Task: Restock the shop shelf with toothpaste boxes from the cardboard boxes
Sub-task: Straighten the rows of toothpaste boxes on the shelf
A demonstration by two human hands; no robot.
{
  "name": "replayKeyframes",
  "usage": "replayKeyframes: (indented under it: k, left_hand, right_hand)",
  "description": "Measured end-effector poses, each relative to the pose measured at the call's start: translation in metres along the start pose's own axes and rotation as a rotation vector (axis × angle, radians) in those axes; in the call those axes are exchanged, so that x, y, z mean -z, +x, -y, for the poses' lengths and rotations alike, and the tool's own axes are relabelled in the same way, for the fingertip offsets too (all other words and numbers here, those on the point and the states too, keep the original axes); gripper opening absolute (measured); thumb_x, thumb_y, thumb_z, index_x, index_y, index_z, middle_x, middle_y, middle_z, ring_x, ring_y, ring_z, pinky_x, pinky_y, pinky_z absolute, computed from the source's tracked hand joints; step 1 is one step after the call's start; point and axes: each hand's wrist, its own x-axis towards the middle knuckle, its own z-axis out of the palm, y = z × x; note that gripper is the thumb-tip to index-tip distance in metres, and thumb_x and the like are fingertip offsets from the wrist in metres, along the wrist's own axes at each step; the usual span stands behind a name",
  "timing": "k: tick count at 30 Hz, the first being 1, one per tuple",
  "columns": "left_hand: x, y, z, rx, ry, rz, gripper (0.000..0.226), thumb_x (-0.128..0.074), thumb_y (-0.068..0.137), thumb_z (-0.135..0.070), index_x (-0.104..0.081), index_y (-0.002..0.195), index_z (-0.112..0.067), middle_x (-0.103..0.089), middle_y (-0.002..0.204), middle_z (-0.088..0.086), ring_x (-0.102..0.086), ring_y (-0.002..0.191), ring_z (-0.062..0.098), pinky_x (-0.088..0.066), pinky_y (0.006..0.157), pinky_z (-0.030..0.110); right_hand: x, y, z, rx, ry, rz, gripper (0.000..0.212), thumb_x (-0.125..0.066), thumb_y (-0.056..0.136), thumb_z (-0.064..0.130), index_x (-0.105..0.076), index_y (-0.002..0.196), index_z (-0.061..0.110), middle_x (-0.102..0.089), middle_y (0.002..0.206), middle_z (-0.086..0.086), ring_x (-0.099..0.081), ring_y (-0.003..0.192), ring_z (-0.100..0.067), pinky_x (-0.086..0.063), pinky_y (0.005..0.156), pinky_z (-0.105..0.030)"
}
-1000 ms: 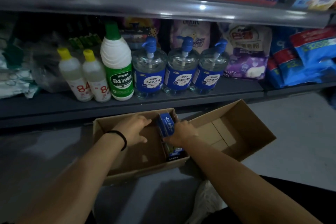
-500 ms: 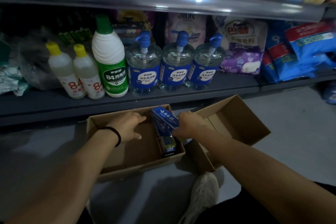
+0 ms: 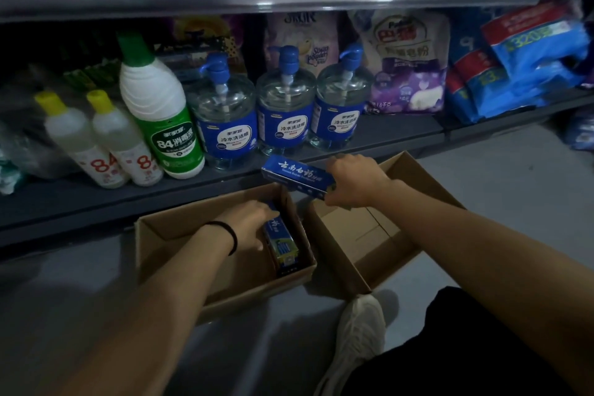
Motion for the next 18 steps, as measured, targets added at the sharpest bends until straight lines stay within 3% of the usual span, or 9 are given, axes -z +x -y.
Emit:
replayKeyframes:
  k: [10,13,18]
  left_hand:
    - [-0.02,0.046,-0.004,-0.131,0.143,0.146,0.071,-0.054,0.087,0.001,-0.028,0.147,-0.024,-0.029,0.153,-0.002,-0.026,0.14,0.018,-0.03,0.112,0.033]
    - [-0.026,0.061,0.001,-0.152,0.166,0.15,0.063,-0.054,0.087,-0.001,-0.035,0.143,-0.024,-0.033,0.15,-0.002,-0.029,0.139,0.019,-0.033,0.111,0.036]
    - [-0.033,0.08,0.009,-0.182,0.24,0.152,0.052,-0.058,0.088,-0.009,-0.044,0.137,-0.021,-0.04,0.145,0.001,-0.034,0.136,0.02,-0.035,0.109,0.038]
  right_hand:
    - [-0.019,0.019,-0.022,0.051,0.013,-0.039,0.053,-0.065,0.082,0.046,-0.05,0.121,0.015,-0.057,0.109,-0.003,-0.051,0.086,-0.015,-0.043,0.07,-0.028]
    - [-0.024,0.024,-0.027,0.058,0.02,-0.03,0.056,-0.064,0.083,0.047,-0.048,0.126,0.015,-0.056,0.114,-0.004,-0.055,0.094,-0.018,-0.05,0.079,-0.034]
    - [-0.031,0.034,-0.033,0.072,0.005,-0.032,0.055,-0.063,0.083,0.048,-0.048,0.125,0.016,-0.056,0.113,-0.002,-0.055,0.091,-0.016,-0.046,0.073,-0.029]
